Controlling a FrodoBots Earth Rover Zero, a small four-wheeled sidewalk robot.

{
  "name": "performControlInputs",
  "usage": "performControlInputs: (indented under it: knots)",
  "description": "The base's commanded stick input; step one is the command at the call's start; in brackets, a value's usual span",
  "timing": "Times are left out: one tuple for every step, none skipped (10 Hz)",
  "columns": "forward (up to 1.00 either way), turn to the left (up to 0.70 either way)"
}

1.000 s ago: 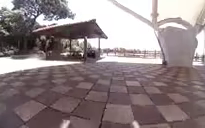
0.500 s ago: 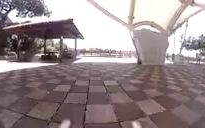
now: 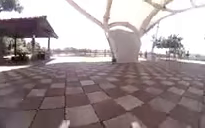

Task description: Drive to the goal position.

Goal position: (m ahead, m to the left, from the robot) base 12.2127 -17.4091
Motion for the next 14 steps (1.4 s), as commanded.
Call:
performControlInputs:
  knots:
    - [0.0, -0.45]
    - [0.0, -0.45]
    - [0.0, -0.45]
    - [0.0, -0.45]
    - [0.0, -0.45]
    - [0.0, -0.45]
    - [0.0, -0.45]
    - [0.0, -0.45]
    - [0.12, -0.42]
    - [0.49, -0.32]
    - [0.7, -0.27]
    - [0.7, -0.27]
    - [0.7, 0.0]
    - [0.7, 0.0]
